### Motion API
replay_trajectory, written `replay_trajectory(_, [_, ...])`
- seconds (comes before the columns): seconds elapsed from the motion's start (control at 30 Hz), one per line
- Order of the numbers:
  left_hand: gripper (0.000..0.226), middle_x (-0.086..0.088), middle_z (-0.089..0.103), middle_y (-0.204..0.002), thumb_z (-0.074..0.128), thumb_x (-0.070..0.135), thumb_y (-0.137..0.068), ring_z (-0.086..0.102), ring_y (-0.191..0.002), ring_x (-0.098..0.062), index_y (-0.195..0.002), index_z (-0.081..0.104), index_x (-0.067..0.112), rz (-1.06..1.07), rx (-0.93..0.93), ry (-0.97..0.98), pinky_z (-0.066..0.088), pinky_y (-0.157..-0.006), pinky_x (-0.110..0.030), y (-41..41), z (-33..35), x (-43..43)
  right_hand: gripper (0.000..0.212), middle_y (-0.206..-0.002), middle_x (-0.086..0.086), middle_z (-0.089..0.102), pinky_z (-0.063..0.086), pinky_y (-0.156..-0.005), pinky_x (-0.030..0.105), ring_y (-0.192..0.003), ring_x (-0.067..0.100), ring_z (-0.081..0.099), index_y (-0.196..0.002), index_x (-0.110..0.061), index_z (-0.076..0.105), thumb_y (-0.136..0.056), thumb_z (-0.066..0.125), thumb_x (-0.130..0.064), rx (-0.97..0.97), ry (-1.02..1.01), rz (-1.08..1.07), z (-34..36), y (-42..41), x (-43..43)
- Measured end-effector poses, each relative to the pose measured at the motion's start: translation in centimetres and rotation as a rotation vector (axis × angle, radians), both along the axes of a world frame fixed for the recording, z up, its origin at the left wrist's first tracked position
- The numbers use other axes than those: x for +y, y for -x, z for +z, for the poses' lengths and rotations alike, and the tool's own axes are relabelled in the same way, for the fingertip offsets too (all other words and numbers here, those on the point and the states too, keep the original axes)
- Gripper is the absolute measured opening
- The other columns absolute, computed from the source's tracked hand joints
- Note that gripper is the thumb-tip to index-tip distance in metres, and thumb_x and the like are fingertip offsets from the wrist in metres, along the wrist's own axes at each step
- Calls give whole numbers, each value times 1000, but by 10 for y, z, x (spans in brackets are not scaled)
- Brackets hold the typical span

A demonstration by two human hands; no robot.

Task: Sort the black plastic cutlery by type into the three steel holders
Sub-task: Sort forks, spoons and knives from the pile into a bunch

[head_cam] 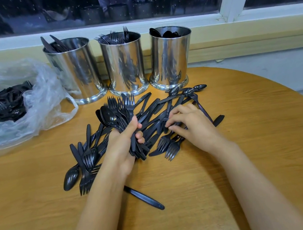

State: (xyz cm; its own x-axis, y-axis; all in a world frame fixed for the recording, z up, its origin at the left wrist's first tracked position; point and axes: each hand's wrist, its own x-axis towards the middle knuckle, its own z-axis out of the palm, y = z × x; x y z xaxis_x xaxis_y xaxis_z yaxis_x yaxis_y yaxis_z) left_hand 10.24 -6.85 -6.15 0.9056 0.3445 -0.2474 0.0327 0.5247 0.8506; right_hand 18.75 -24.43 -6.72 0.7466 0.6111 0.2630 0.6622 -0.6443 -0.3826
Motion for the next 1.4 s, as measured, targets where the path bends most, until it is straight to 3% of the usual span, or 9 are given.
replay_trajectory(0.13, [10, 0, 53, -74, 60, 18, -95, 45, -54, -7, -94, 61, 7, 5, 7, 3, 43, -51, -18, 1, 0, 1, 26, -115, -22, 57, 28, -108, 42, -112, 9, 39, -112, -35, 68, -90, 66, -22, 36, 61, 9, 0, -1, -1])
replay_trajectory(0.27, [9, 1, 54, -73, 60, 17, -95, 45, -54, -6, -95, 61, 8, 18, 4, 18, 42, -50, -17, 0, 2, 1, 35, -112, -29, 52, 30, -98, 32, -108, 7, 36, -116, -39, 67, -86, 70, -22, 130, 26, 75, 2, -1, -3])
replay_trajectory(0.5, [14, 1, 56, -75, 60, 16, -95, 46, -54, -6, -105, 59, 7, 5, -4, 42, 43, -50, -18, 0, 0, 2, 15, -106, -23, 52, 31, -95, 36, -104, 7, 36, -99, -38, 73, -85, 67, -38, 35, 81, 157, -2, 3, 6])
replay_trajectory(0.7, [12, 0, 53, -74, 59, 18, -95, 46, -54, -7, -95, 61, 6, -7, -10, -12, 42, -50, -18, 0, -1, 2, 15, -96, -9, 65, 43, -76, 16, -87, 3, 55, -103, -20, 71, -90, 64, -19, 39, -599, 57, 8, 12, 9])
replay_trajectory(0.8, [16, 1, 50, -73, 58, 22, -95, 42, -51, -6, -100, 59, 6, -82, -18, -77, 39, -47, -16, 1, 0, -1, 14, -87, 0, 67, 48, -65, 17, -70, 9, 62, -99, -18, 62, -92, 61, -6, 280, -1032, 14, 24, 20, 8])
replay_trajectory(0.9, [33, 4, 47, -69, 59, 32, -91, 37, -49, -4, -111, 59, 7, -168, 8, -153, 36, -45, -16, 2, 3, -7, 3, -81, 5, 69, 44, -57, 20, -64, 12, 59, -95, -11, 57, -94, 56, -14, 532, -1177, 55, 34, 23, 6])
replay_trajectory(1.07, [44, 8, 42, -55, 52, 53, -87, 36, -49, -6, -99, 64, 12, -346, 54, -347, 36, -53, -20, 6, 3, -16, 4, -74, -3, 61, 44, -59, 18, -64, 6, 55, -87, -13, 62, -90, 63, -11, 546, -1078, 38, 30, 25, 10])
replay_trajectory(1.2, [73, 3, 47, -64, 57, 63, -78, 35, -51, -8, -117, 61, 2, -451, 9, -359, 33, -57, -24, 8, 3, -22, 15, -80, -8, 64, 47, -66, 16, -69, 4, 56, -83, -20, 65, -83, 72, -6, 417, -1044, -19, 25, 24, 15])
replay_trajectory(1.4, [29, 10, 46, -55, 61, 31, -95, 36, -51, -6, -75, 55, 10, -562, -21, -490, 34, -51, -17, 13, 9, -26, 26, -91, -3, 46, 43, -71, 15, -71, 3, 44, -95, -24, 62, -78, 78, -13, 253, -946, -71, 20, 25, 19])
